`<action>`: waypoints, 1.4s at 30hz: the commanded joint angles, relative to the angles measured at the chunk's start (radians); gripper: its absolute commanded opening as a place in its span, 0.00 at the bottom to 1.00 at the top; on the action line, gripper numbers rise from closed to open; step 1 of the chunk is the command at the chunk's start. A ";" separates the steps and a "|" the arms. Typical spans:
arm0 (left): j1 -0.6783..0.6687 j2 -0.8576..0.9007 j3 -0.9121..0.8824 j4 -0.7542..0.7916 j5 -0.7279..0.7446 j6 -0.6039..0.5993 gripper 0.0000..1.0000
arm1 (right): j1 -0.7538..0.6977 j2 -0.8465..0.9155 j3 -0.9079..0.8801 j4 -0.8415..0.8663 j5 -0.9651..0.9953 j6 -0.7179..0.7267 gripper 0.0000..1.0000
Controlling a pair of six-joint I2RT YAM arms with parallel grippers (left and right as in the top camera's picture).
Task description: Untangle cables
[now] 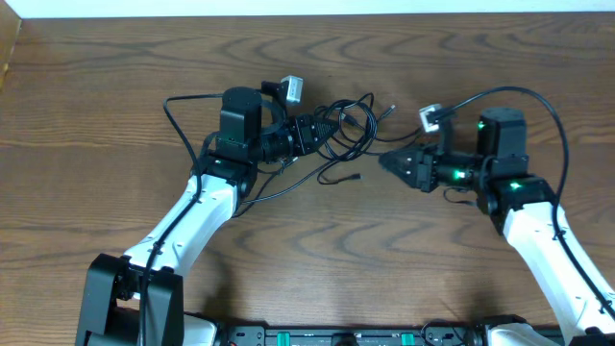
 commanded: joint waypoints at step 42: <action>-0.045 -0.002 0.007 0.113 0.213 0.113 0.08 | -0.049 -0.069 0.002 -0.099 0.357 0.038 0.39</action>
